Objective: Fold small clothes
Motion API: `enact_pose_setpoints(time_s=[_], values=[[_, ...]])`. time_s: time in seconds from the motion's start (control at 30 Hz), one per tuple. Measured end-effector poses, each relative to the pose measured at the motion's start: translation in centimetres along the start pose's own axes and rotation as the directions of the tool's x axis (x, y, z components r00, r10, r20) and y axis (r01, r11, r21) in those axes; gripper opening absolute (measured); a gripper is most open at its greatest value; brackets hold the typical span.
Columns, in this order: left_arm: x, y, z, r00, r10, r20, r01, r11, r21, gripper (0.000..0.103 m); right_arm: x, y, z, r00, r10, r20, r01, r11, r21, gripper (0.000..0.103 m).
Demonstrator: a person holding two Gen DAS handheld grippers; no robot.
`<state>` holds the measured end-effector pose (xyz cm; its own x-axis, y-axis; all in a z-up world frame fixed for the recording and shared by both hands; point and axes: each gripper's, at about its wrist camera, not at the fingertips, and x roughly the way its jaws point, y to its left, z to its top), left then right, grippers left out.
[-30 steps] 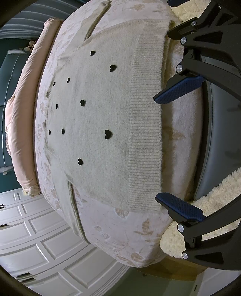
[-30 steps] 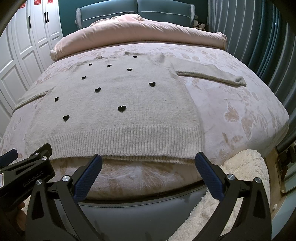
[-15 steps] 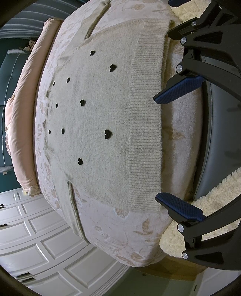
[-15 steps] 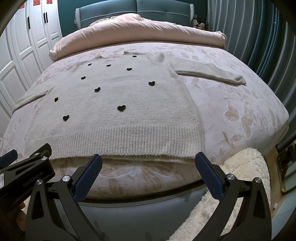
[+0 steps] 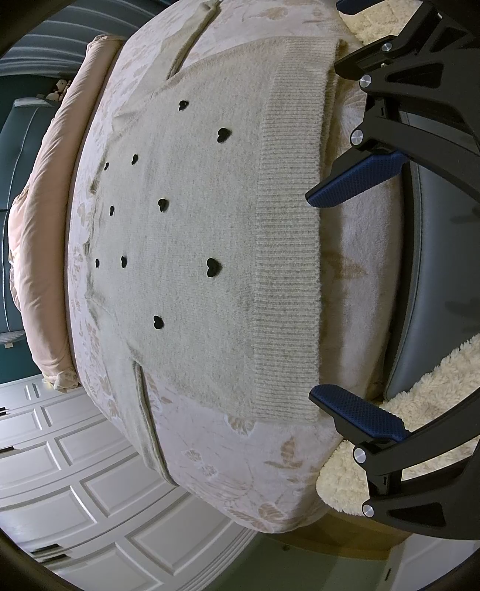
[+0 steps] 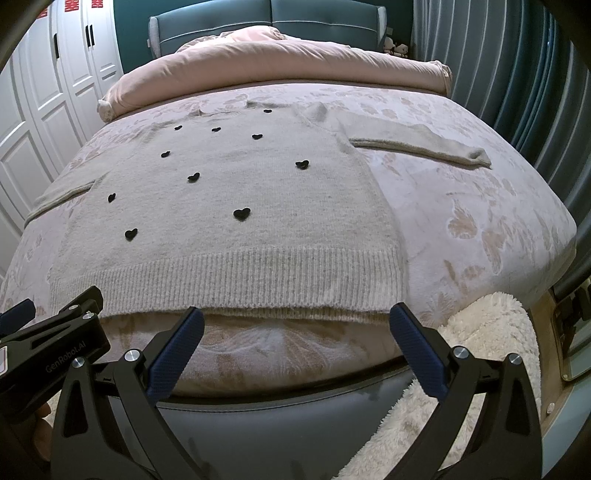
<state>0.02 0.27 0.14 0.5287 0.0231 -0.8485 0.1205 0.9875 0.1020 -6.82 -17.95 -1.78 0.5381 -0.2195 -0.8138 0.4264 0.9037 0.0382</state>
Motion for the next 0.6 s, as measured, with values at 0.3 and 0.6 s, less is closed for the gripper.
enact_pose_setpoints(time_s=[0.3, 0.6], values=[[-0.01, -0.01, 0.03, 1.000, 0.001, 0.000, -0.001, 1.000, 0.000, 0.093, -0.05, -0.12, 0.01, 1.000, 0.001, -0.002, -0.001, 1.000, 0.002, 0.098], [-0.11, 0.16, -0.27, 1.000, 0.004, 0.003, -0.004, 1.000, 0.003, 0.093, 0.00, -0.13, -0.20, 1.000, 0.002, -0.003, -0.002, 1.000, 0.003, 0.098]])
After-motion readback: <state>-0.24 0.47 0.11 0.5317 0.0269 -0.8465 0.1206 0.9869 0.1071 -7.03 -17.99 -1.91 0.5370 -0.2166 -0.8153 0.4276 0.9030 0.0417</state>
